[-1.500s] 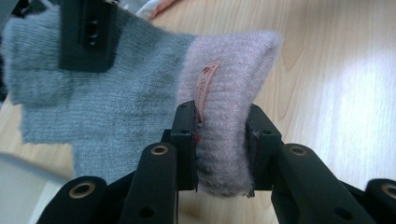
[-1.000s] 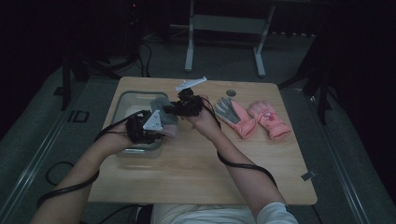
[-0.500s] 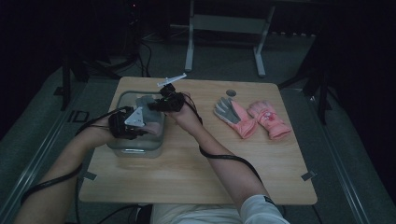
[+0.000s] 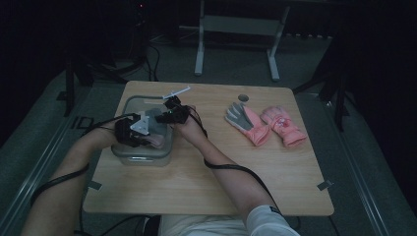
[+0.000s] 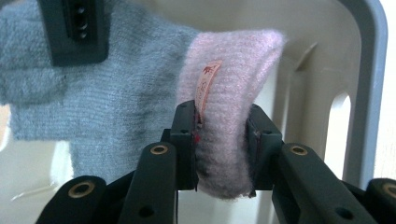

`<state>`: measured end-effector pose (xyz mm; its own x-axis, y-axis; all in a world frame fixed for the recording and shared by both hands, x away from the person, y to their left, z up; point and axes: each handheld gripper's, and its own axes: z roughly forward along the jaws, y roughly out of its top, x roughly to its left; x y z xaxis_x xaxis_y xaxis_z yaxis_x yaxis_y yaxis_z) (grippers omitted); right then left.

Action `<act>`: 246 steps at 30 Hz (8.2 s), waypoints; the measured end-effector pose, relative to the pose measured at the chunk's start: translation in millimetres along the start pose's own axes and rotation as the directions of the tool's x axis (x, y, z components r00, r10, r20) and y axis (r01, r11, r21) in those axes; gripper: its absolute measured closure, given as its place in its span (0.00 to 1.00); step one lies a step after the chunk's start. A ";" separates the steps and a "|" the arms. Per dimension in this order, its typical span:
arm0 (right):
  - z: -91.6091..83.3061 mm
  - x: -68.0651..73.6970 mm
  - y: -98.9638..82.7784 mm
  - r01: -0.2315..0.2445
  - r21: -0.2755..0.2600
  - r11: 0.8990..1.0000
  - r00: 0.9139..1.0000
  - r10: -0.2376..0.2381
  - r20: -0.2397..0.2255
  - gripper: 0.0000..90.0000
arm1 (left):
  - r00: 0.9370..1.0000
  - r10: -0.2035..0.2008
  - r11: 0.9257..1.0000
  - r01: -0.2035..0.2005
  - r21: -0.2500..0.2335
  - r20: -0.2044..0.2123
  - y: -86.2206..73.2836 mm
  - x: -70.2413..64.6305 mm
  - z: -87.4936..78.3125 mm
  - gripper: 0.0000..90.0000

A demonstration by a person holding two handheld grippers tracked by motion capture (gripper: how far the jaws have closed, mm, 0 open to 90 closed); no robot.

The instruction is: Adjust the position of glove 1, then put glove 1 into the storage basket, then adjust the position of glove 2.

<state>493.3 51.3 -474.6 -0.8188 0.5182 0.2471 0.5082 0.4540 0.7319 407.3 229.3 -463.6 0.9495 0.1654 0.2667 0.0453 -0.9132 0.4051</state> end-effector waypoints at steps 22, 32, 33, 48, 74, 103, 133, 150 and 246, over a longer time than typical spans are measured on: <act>-41.7 -19.1 -21.4 -0.039 -0.061 0.997 0.999 0.038 -0.005 0.44 | 0.981 -0.175 0.977 0.162 0.138 0.087 10.5 11.3 31.9 0.46; -78.7 -20.8 -35.2 0.015 -0.105 0.994 0.999 -0.020 -0.048 0.26 | 0.955 -0.297 0.955 0.297 -0.020 0.017 18.6 10.4 -2.2 0.20; -83.0 -21.3 -37.2 0.017 -0.110 0.994 0.999 -0.021 -0.040 0.26 | 0.949 -0.316 0.947 0.317 -0.048 0.027 20.4 9.5 -5.2 0.20; -125.1 -33.8 -63.2 0.055 -0.113 0.992 0.998 -0.055 0.000 0.25 | 0.936 -0.317 0.934 0.336 -0.124 0.153 53.1 -13.2 -2.9 0.08; -182.0 -73.4 -115.6 -0.021 -0.117 0.993 0.997 0.028 0.065 0.17 | 0.963 -0.186 0.972 0.209 -0.108 0.194 128.5 -105.4 55.8 0.03; -224.9 -150.1 -153.2 0.080 0.009 0.997 0.923 -0.077 0.377 0.72 | 0.966 -0.193 0.963 0.220 -0.155 0.173 103.7 -131.7 91.4 0.03; -176.7 -180.9 -149.2 -0.071 0.046 0.996 0.895 0.043 0.445 0.98 | 0.970 -0.156 0.963 0.192 -0.191 0.188 104.6 -138.0 96.8 0.03; -217.2 -61.7 -115.1 -0.153 -0.219 0.964 0.786 0.253 0.564 0.98 | 0.976 -0.142 0.965 0.173 -0.195 0.165 109.7 -140.3 95.1 0.04; -266.4 -257.8 -215.9 -0.161 0.038 0.986 0.826 0.114 0.552 0.80 | 0.981 -0.115 0.975 0.142 -0.169 0.158 108.7 -143.9 98.6 0.04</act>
<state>523.5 -373.4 -527.2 -0.4716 0.8796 -0.0630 0.6429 0.3918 0.6581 306.2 69.5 -544.2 0.9751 0.2082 0.0766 0.1262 -0.8044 0.5805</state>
